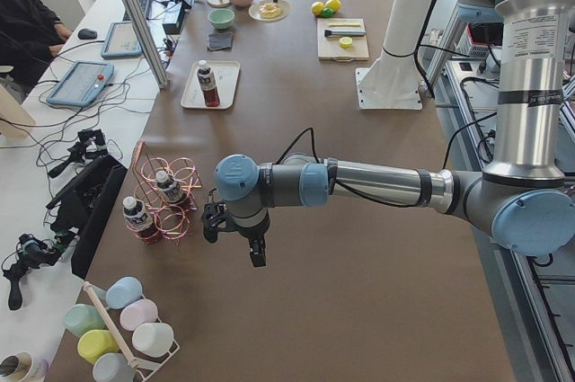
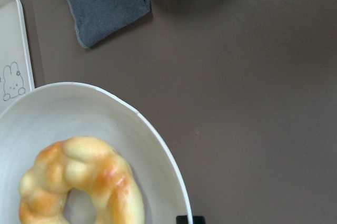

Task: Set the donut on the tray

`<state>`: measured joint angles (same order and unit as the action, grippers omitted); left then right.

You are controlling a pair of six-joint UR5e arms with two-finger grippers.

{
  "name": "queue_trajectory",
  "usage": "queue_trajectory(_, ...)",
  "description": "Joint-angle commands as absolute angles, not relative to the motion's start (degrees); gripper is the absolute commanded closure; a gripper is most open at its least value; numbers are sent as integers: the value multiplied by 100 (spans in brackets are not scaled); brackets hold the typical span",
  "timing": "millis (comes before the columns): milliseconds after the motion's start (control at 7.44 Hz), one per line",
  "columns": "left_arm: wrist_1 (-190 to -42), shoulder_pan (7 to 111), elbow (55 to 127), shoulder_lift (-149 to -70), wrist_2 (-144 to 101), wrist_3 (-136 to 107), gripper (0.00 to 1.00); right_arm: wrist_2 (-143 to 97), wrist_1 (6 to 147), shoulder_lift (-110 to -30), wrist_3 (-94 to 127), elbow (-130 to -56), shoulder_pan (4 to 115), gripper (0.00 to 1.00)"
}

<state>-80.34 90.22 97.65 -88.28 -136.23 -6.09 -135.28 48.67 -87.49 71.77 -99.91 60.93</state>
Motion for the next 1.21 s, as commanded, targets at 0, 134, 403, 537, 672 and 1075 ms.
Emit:
queue_trajectory(0,-8033,9009,9765,-8833,-13623,-624,2,-13081,4904,-7529,8178,-9285,5882,100)
queue_trajectory(134,-8033,9000,9773,-8833,-13623,-624,2,-12660,4904,-6958,8626,-8855,5662,100)
queue_trajectory(403,-8033,8991,9765,-8842,-13623,-624,2,-11948,5226,-5946,9349,-8010,5328,100)
queue_trajectory(537,-8033,8983,9756,-8842,-13623,-624,2,-11466,6047,-5463,9534,-7894,5109,100)
queue_trajectory(672,-8033,8982,9756,-8833,-13623,-624,2,-11113,6525,-4875,9771,-7484,4950,100)
queue_trajectory(1075,-8025,8982,9756,-8824,-13623,-624,2,-10592,6513,-4142,10071,-6446,4624,100)
